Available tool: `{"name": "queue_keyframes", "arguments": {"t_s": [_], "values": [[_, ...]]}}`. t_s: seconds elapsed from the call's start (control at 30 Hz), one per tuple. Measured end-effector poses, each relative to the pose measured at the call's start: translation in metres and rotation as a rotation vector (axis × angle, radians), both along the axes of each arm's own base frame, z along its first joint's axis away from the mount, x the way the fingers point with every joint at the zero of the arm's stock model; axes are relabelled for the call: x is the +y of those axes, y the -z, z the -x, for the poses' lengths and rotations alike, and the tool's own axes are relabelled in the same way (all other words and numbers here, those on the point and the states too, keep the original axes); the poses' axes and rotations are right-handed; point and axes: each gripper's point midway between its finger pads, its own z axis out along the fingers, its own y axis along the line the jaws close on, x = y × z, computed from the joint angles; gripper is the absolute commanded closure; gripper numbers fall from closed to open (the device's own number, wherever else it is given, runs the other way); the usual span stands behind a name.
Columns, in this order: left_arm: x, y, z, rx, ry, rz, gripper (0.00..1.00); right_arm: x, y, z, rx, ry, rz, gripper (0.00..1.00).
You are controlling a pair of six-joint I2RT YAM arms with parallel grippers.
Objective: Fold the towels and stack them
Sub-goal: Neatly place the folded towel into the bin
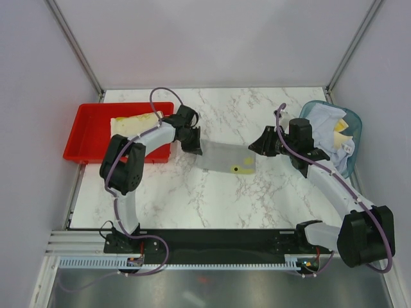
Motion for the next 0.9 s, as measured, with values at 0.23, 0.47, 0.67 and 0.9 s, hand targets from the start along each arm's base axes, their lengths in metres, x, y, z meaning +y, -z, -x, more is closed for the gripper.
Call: {"name": "queue_keyframes", "arguments": {"t_s": [0.23, 0.47, 0.67, 0.9], "values": [[0.007, -0.041, -0.026, -0.082, -0.059, -0.066, 0.98, 0.0, -0.006, 0.002, -0.015, -0.001, -0.007, 0.68], [0.03, -0.065, -0.037, -0.094, -0.121, -0.154, 0.98, 0.0, -0.007, 0.004, -0.022, -0.002, -0.007, 0.68], [0.051, -0.128, -0.079, -0.217, -0.22, -0.17, 0.98, -0.001, -0.004, 0.004, -0.019, -0.005, 0.001, 0.68], [0.118, -0.161, -0.127, -0.275, -0.39, -0.171, 0.98, -0.001, 0.012, 0.0, 0.02, -0.006, 0.026, 0.67]]}}
